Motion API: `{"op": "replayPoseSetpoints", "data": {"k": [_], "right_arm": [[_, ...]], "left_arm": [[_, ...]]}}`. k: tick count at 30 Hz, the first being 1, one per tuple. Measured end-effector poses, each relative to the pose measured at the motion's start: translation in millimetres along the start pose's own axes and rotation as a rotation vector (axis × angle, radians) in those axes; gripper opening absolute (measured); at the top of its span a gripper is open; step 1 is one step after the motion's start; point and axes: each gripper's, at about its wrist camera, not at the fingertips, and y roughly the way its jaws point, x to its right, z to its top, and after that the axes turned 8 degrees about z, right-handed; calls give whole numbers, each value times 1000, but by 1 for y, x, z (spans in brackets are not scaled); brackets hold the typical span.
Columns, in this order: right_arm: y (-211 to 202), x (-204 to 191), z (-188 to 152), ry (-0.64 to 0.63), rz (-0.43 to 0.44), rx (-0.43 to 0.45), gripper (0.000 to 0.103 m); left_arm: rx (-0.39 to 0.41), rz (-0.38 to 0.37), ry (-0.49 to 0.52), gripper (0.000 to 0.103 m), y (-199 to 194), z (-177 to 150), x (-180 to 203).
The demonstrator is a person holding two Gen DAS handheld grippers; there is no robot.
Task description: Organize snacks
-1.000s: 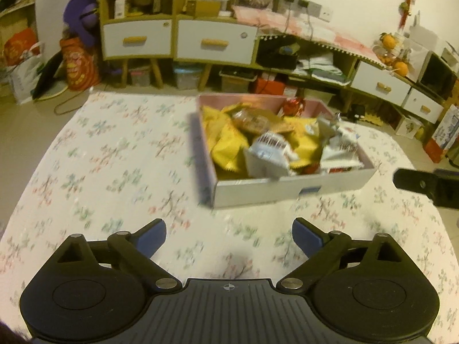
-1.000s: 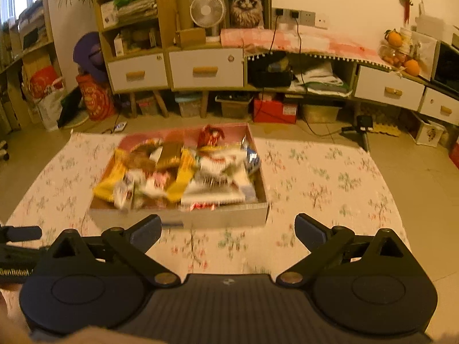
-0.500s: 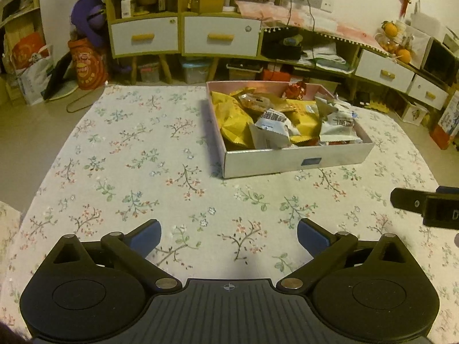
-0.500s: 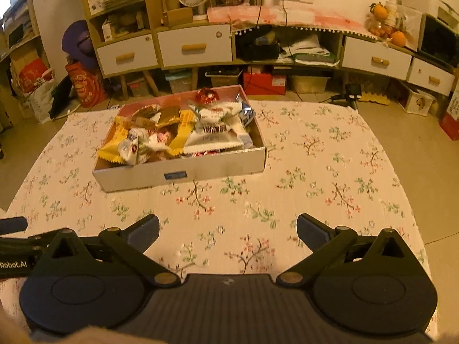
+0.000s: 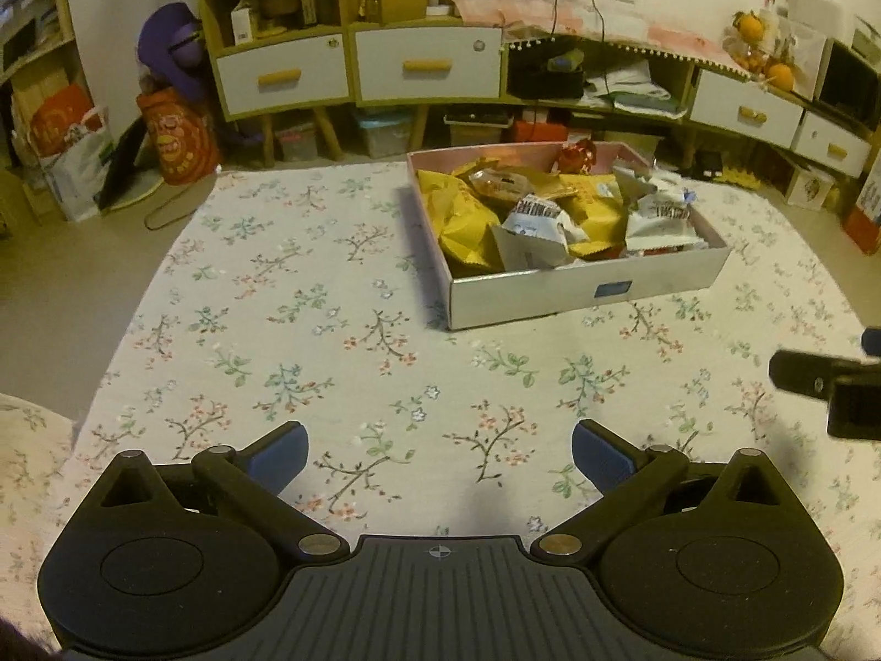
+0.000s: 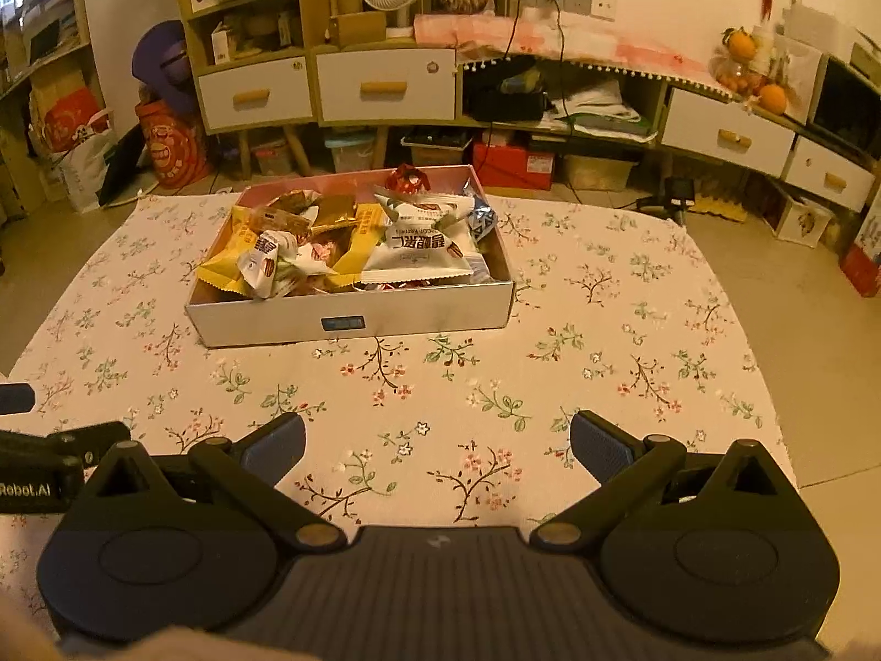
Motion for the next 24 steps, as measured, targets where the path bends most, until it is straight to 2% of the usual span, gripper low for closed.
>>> {"op": "replayPoseSetpoints", "data": {"k": [24], "right_arm": [[4, -14, -5, -59, -28, -22, 103]], "left_arm": [[8, 4, -15, 103, -11, -3, 11]]}}
